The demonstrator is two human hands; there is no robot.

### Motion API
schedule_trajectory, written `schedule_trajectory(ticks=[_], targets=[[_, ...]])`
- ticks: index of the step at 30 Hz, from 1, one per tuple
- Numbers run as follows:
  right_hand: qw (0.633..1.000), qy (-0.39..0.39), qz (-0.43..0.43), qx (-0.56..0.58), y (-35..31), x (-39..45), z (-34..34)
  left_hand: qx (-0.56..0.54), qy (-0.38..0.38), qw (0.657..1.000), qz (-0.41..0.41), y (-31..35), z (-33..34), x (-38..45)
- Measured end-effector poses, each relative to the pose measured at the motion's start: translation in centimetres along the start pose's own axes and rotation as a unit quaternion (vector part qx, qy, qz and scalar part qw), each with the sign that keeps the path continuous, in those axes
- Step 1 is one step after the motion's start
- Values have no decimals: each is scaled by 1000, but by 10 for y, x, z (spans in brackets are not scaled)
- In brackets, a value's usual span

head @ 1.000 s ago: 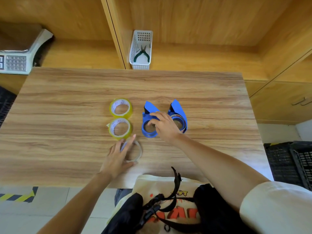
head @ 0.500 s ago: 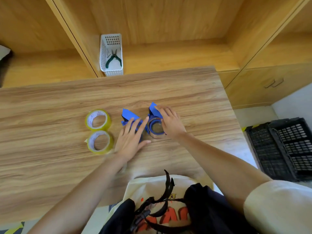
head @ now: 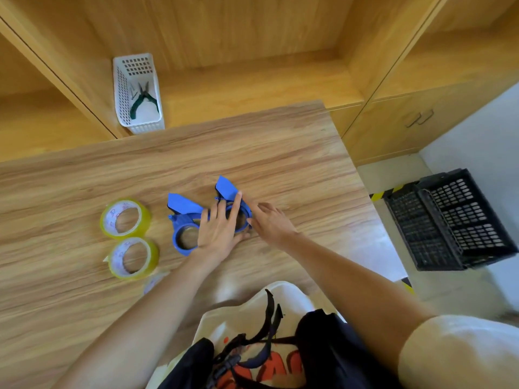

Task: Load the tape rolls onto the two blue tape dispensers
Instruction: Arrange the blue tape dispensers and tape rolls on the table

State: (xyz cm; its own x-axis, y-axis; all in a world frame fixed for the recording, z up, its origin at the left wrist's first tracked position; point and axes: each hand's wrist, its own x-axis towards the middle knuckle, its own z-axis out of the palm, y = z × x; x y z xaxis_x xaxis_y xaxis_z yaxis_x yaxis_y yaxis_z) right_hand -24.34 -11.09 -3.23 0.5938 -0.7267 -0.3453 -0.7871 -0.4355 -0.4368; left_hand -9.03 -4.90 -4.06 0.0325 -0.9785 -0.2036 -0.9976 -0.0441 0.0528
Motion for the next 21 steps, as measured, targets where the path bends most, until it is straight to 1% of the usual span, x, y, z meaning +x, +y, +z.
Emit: schedule_trajectory(ticks=[4, 7, 10, 12, 16, 21], targets=[[1000, -5, 1, -8, 2, -1, -5, 6, 28, 1000, 12, -2, 3, 2], [1000, 9, 5, -22, 4, 1, -12, -5, 8, 1000, 21, -4, 1, 3], [998, 30, 16, -51, 8, 3, -18, -50, -37, 998, 34, -5, -5, 4], [996, 41, 22, -70, 12, 3, -22, -76, -51, 995, 40, -6, -9, 4], [995, 42, 26, -88, 19, 1, -25, -125, -60, 989, 42, -5, -15, 3], [994, 23, 37, -99, 18, 2, -24, -157, -43, 985, 51, -6, -18, 1]])
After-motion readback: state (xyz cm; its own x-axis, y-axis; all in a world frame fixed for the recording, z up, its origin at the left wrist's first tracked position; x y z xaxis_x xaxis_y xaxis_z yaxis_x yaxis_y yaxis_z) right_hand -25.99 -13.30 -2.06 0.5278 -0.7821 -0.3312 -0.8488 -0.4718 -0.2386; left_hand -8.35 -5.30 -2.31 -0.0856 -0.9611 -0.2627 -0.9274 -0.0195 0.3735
